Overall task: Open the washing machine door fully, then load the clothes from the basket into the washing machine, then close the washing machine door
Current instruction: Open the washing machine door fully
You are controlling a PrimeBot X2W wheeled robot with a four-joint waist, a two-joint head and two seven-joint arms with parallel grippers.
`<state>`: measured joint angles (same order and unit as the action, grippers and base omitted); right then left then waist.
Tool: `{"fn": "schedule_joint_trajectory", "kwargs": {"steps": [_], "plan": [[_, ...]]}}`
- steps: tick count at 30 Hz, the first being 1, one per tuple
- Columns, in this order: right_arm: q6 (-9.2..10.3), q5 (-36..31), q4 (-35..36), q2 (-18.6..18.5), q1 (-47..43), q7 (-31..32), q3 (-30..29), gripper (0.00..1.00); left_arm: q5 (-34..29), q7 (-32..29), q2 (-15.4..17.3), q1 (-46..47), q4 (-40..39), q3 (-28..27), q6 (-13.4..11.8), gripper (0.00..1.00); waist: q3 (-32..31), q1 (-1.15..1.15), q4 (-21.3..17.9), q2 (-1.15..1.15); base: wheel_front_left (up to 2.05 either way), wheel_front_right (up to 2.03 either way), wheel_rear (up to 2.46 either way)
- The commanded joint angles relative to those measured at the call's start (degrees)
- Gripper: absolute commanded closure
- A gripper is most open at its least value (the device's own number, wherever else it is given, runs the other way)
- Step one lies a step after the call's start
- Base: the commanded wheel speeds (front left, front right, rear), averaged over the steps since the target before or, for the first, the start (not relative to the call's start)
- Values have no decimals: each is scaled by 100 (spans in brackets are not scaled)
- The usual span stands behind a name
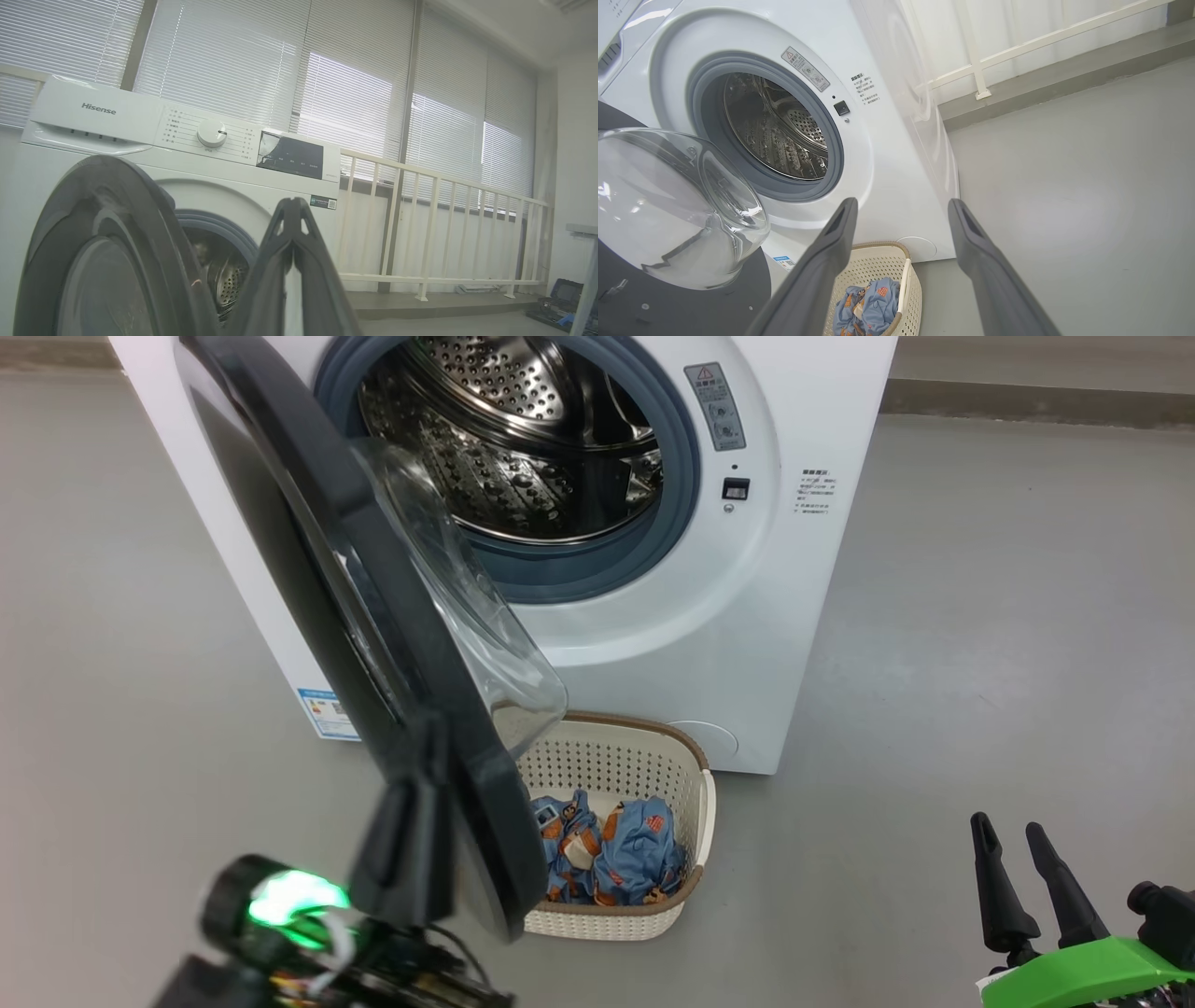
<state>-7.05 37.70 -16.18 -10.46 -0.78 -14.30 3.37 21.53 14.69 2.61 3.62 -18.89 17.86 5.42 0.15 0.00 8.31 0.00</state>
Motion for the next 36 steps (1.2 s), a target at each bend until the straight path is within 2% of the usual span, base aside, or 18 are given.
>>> {"fn": "schedule_joint_trajectory", "kwargs": {"steps": [1, 8, 12, 25, 36], "plan": [[-44, -95, 151, -66, -17, -70, 89, 0, -29, 31, 28, 244, -142, 31, -12, 100, 4, 0, -11, 0, 0, 0, 0], [-44, -231, 165, -66, -15, -70, 61, 0, 277, -93, 28, 314, 554, 1099, 30, 100, 58, 0, -34, 0, 0, 0, 0], [-44, -324, 123, -81, -10, -70, 68, 0, 555, -118, 27, 422, 1099, 1395, 35, 100, 87, 0, -38, 0, 0, 0, 0], [-44, -492, 75, -62, 22, -70, 150, 0, 931, 7, 27, 971, 2548, 1360, -165, 100, 104, 0, -81, 0, 0, 0, 0], [-44, -463, 111, -62, 30, -70, 159, 0, 979, 28, 27, 1126, 3090, 1143, -233, 100, 143, 0, -58, 0, 0, 0, 0]]}}
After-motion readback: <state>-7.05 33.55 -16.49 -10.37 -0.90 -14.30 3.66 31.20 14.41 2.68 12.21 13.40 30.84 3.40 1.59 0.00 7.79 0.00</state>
